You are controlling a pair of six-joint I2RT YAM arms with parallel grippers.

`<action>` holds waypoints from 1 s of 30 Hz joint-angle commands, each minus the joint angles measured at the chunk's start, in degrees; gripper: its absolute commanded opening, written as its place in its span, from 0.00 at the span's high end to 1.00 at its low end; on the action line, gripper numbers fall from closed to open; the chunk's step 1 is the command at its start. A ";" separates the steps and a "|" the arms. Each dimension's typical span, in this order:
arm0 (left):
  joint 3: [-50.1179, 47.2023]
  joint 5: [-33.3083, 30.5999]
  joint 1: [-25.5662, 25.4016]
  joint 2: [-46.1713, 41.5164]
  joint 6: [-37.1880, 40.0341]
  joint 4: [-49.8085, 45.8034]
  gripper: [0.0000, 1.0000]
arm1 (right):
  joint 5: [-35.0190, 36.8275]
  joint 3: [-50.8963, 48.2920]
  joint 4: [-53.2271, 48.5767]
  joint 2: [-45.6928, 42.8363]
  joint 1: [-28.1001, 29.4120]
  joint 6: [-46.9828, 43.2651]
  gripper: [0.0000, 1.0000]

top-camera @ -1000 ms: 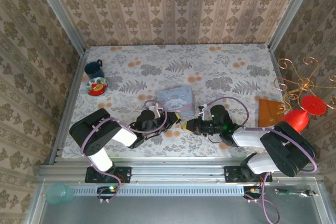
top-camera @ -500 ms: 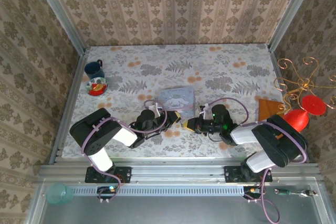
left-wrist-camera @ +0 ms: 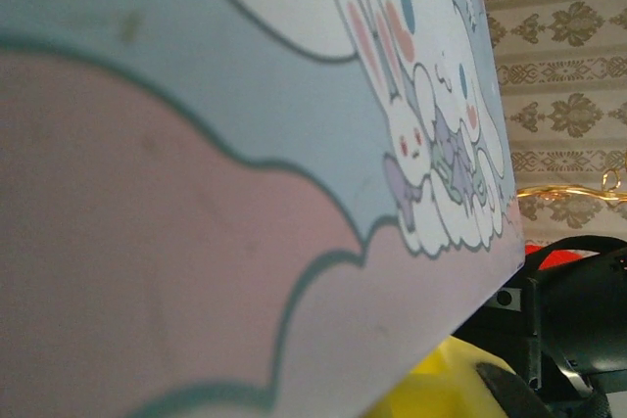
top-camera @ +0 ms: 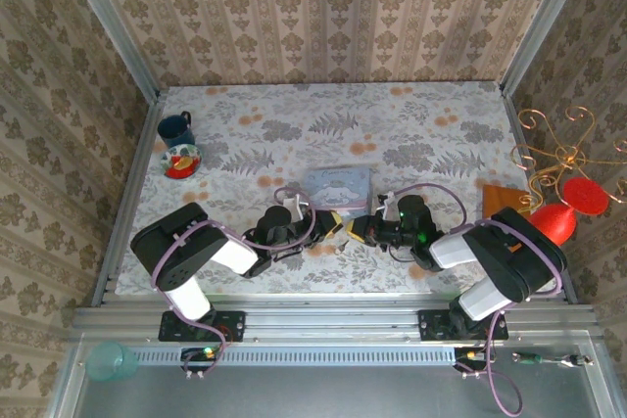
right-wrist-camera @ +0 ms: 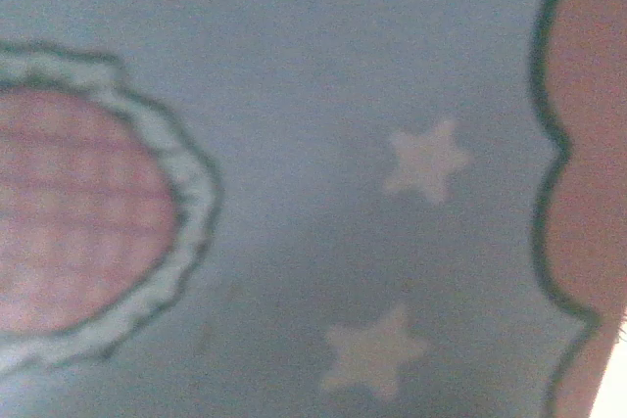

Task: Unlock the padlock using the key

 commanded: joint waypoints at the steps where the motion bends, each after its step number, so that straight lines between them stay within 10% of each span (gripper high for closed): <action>1: 1.99 -0.16 1.19 -3.92 4.30 -5.51 0.95 | 5.14 -0.58 -14.24 -6.66 0.38 -7.02 0.99; 7: 5.29 -0.10 5.52 -6.09 11.88 -17.81 0.95 | 14.76 1.57 -37.33 -20.25 2.55 -15.67 0.68; 23: 23.56 -2.95 5.88 -0.11 30.61 -49.08 0.90 | 25.55 3.28 -45.47 -23.28 7.58 -16.32 0.58; 30: 26.07 -6.49 4.51 -2.96 38.09 -61.06 0.71 | 30.85 2.96 -52.63 -31.20 7.44 -18.21 0.48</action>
